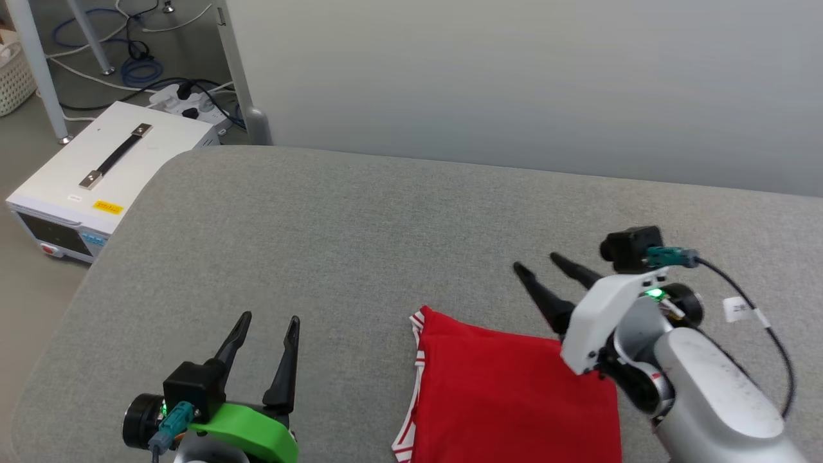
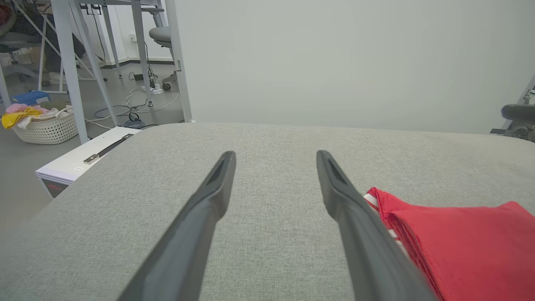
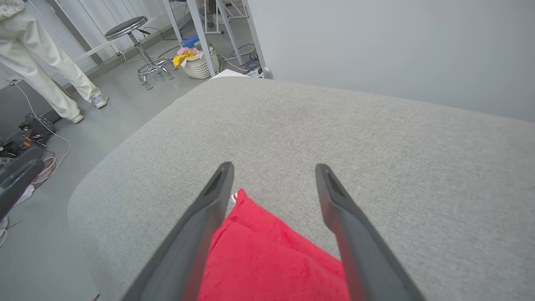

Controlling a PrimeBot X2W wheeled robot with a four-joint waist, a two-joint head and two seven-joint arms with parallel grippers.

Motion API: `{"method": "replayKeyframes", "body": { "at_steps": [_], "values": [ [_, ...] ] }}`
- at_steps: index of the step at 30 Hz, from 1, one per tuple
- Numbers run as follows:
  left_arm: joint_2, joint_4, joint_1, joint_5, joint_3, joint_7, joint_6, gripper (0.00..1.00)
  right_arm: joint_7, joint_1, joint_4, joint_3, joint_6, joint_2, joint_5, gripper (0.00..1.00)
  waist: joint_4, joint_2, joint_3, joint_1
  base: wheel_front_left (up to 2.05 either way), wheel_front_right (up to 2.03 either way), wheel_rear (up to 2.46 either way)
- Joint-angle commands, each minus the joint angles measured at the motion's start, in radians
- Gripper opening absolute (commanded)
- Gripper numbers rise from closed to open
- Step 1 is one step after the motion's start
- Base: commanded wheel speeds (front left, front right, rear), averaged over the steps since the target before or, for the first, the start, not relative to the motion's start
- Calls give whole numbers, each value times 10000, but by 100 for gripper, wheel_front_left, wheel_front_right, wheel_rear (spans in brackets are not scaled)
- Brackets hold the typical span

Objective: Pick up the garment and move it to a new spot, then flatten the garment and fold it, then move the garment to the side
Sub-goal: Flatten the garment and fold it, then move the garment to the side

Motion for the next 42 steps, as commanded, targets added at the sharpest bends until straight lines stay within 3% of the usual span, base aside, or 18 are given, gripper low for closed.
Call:
{"method": "replayKeyframes", "body": {
  "at_steps": [1, 5, 9, 13, 19, 28, 42],
  "values": [
    [-160, -165, 79, -11, 30, -59, -75, 100, -328, 258, -570, -564, -4, -585, -864, 100, -268, 0, 31, 0, 0, 0, 0],
    [-261, -336, 86, -31, 69, -59, -112, 100, -722, 855, -1483, -1644, -4, -1310, -2033, 100, -512, 0, 94, 0, 0, 0, 0],
    [-373, -517, 70, -45, 144, -59, -144, 100, -1091, 1659, -2386, -2798, -4, -1585, -2746, 100, -696, 0, 214, 0, 0, 0, 0],
    [-528, -728, 70, -27, 249, -59, -187, 100, -1781, 2960, -3697, -4282, -4, -1186, -3441, 100, -855, 0, 362, 0, 0, 0, 0],
    [-678, -904, 164, -31, 276, -59, -219, 100, -2473, 4175, -4648, -5189, -4, -295, -3897, 100, -929, 0, 397, 0, 0, 0, 0],
    [-826, -1031, 457, 31, 319, -59, -240, 100, -3055, 5314, -4959, -5661, -4, 805, -4351, 100, -922, 0, 385, 0, 0, 0, 0],
    [-809, -1093, 470, 180, 137, -59, -244, 100, -3036, 5320, -4523, -5607, -4, 961, -4679, 100, -838, 0, 298, 0, 0, 0, 0]
  ]
}}
